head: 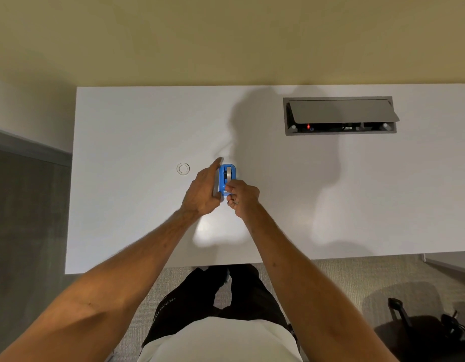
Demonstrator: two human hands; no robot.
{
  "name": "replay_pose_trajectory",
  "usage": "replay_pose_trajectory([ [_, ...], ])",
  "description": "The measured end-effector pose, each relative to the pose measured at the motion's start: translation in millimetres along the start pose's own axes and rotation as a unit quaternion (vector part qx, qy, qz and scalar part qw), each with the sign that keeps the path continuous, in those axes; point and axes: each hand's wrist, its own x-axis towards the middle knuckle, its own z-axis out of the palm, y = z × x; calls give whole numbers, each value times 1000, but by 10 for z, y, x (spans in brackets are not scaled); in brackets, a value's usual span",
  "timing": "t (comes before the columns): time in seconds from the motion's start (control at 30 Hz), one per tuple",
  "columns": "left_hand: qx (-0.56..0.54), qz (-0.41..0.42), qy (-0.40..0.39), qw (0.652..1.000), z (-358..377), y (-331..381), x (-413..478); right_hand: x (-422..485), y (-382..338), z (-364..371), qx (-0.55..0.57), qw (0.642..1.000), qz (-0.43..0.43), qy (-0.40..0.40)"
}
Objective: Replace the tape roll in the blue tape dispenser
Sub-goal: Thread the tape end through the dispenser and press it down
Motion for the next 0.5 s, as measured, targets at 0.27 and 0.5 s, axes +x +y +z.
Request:
replay_pose_trajectory([
  [0.27, 97, 19, 14, 995, 38, -3, 69, 7, 58, -49, -9, 1000, -7, 1],
  [0.5, 123, -2, 14, 992, 39, 8, 56, -25, 180, -75, -10, 1000, -18, 10],
])
